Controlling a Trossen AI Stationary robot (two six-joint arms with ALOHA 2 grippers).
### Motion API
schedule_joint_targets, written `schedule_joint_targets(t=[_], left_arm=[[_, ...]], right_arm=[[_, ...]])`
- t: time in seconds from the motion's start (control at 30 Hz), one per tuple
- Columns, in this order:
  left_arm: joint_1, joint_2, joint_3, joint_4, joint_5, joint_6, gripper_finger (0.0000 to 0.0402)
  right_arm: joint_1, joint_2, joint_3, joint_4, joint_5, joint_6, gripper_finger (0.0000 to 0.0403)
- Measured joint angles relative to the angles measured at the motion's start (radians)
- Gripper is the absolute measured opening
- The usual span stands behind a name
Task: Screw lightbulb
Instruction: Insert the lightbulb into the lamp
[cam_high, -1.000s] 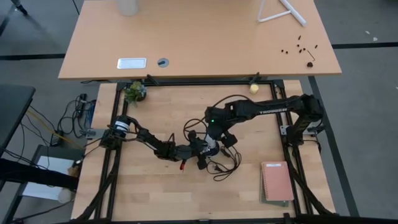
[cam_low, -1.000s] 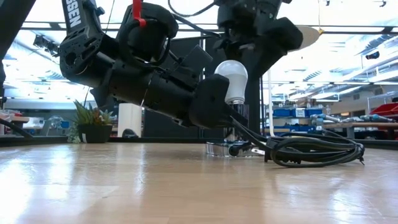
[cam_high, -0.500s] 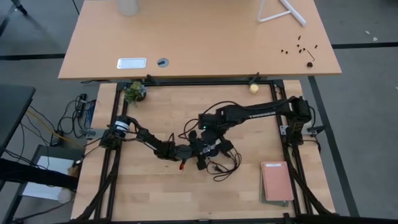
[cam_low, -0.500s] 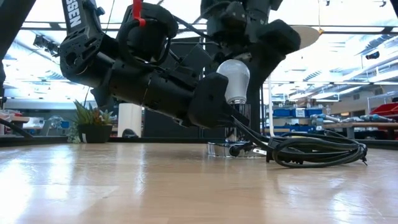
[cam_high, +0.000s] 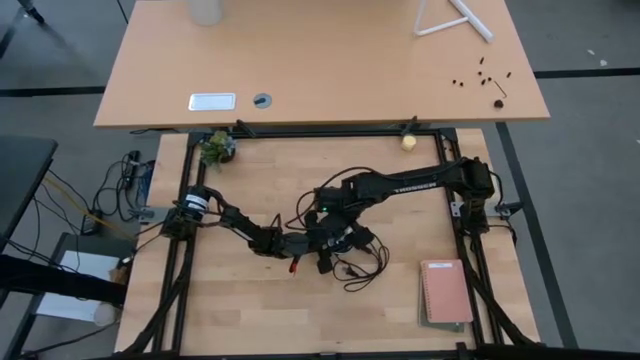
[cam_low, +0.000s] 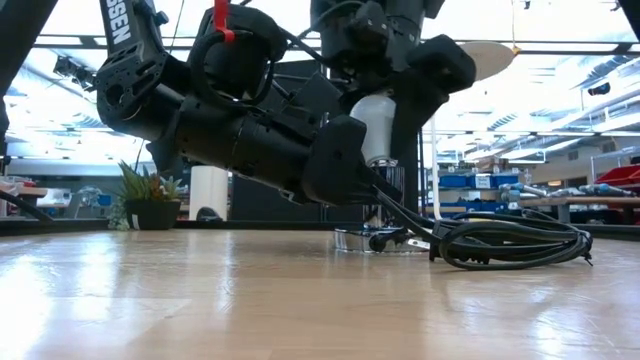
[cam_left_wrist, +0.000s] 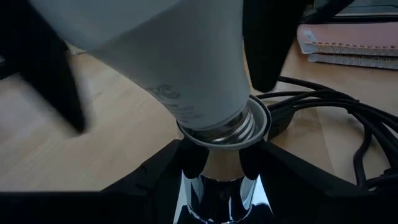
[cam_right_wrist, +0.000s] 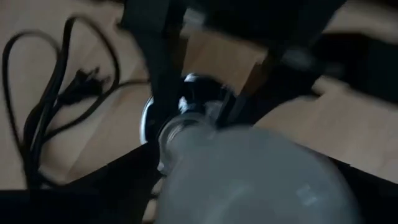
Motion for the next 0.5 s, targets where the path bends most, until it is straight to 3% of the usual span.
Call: schedule_joint_targets(t=[0.23, 0.5], left_arm=[[0.0, 0.0, 0.001, -0.007, -0.009, -0.001, 0.0202], [0.0, 0.0, 0.001, -0.011, -0.022, -0.021, 0.0202]], right_arm=[[0.003, -0.001, 0.005, -0.03, 0.005, 0.037, 0.0253], [0.008, -0.003, 0.075, -0.072, 0.093, 0.11, 0.0253]])
